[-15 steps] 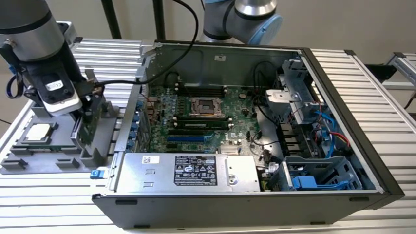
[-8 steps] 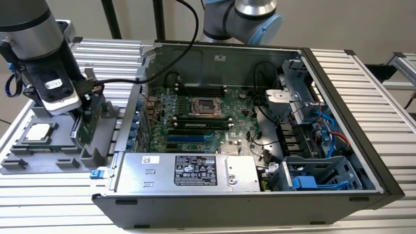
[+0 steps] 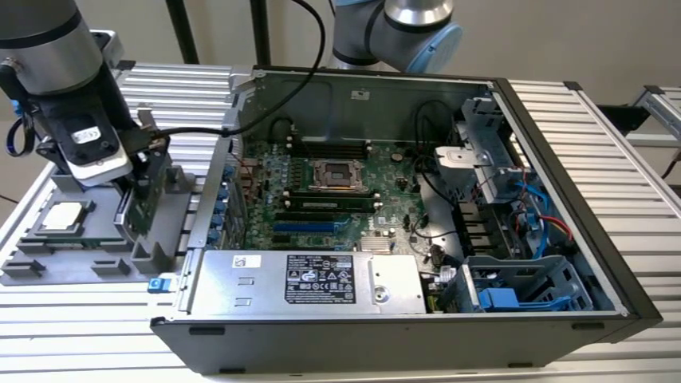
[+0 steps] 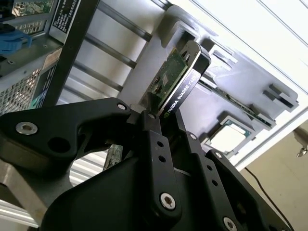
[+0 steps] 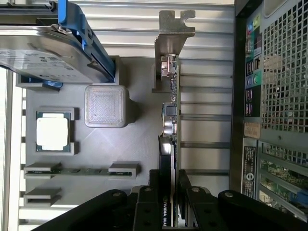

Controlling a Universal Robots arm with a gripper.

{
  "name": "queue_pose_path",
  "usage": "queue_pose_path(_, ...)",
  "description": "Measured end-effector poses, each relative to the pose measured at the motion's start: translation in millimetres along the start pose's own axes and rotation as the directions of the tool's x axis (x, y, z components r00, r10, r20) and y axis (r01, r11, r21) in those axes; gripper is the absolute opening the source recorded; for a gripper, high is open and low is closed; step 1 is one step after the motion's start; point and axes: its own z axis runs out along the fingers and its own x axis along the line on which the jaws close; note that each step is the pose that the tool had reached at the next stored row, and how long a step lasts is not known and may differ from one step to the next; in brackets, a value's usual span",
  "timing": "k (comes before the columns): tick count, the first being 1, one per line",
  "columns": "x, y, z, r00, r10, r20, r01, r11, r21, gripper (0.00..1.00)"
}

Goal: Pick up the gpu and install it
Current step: 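Pick up the gpu and move the gpu toward the slot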

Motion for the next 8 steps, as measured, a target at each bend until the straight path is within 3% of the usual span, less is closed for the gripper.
queue_pose_path(8, 0.0, 0.2, -2.3, 1.0, 0.0, 0.0, 0.0, 1.0, 0.0, 0.0)
